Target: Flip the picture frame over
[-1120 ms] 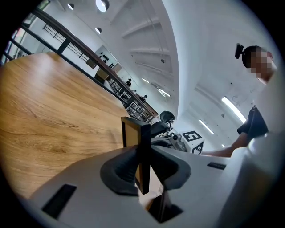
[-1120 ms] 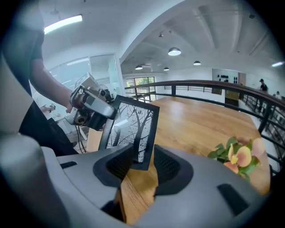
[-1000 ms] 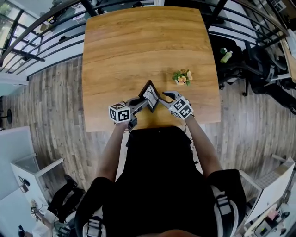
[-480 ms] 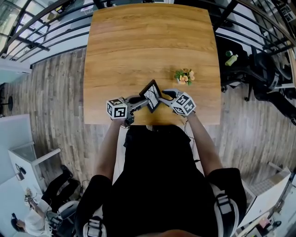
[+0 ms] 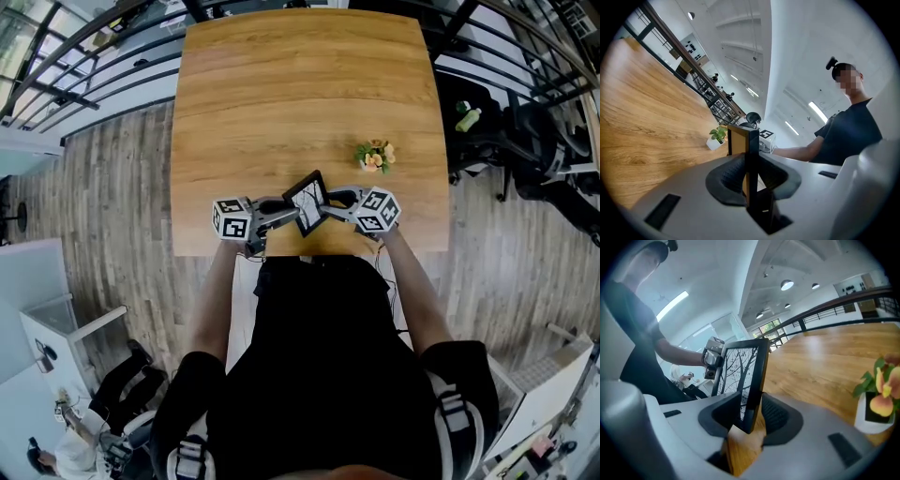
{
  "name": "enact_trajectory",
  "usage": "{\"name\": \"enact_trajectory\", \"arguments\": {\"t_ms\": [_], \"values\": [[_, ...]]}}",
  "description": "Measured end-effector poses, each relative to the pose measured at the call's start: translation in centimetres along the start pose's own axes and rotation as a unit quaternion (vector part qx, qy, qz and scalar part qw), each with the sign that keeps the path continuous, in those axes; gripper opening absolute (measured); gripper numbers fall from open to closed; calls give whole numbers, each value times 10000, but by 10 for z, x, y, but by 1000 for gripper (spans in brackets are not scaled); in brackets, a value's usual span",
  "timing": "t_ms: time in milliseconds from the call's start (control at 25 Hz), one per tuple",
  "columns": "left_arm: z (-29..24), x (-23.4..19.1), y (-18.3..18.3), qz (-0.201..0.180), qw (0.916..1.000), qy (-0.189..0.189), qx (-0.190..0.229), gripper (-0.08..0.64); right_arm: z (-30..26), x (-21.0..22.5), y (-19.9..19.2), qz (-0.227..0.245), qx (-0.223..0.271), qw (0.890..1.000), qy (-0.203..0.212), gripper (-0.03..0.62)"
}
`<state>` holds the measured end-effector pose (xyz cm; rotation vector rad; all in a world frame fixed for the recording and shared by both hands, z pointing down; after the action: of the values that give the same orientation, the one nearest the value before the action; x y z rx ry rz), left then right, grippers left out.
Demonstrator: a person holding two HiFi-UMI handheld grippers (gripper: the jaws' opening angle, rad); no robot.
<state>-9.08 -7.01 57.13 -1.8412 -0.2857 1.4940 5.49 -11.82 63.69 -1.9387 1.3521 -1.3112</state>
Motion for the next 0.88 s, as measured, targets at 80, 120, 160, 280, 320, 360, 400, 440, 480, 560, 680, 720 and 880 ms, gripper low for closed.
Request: {"name": "enact_trajectory", "arguments": {"t_ms": [80,120,160,280,320,360,400,440,480,560,680,720,880], "values": [[1,3,-1,-46,9999,-124,-33,95,2,-2,-3,-346,130,9991,207,135],[2,4,-2,-52,9998,-164,-38,95,3,-2,-4,-524,204,9980,300,124],[3,4,-3,-42,9998,-184,-41,95,4,-2,-5,-665,259,9968,364,116],[4,1,-5,-25,9999,-136,-33,95,2,-2,-10,-839,295,9955,320,106],[4,0,-6,-19,9999,-103,-10,95,2,-2,-12,-874,298,9953,274,104],[4,-2,-7,-5,10000,-69,23,95,1,-2,-13,-911,308,9951,235,103],[5,-3,-7,13,10000,-35,66,95,2,-3,-14,-944,320,9948,202,103],[6,-5,-8,26,9999,7,117,95,1,-3,-14,-965,333,9946,171,100],[8,-6,-8,35,9998,55,176,95,1,-4,-15,-977,351,9945,144,97],[12,-10,-7,50,9993,152,327,92,-1,-5,-14,-1010,405,9940,99,94],[14,-15,-7,59,9983,312,489,91,-1,-4,-14,-1073,471,9931,25,92],[14,-17,-8,58,9979,380,514,91,-1,-3,-16,-1090,468,9929,-15,92],[13,-23,-10,9,9957,692,620,87,-2,-2,-20,-1175,398,9918,-305,92]]}}
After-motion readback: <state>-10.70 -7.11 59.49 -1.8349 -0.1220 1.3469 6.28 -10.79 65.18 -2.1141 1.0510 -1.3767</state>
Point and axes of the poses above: the fingertips, and each gripper's own axes: z backward along the fingers, x to its right, y out of its top, the point moved 5 cm from there along z, backward along the fingers, and after that the axes turned 1 degree about -y, right-handed, at the moved point
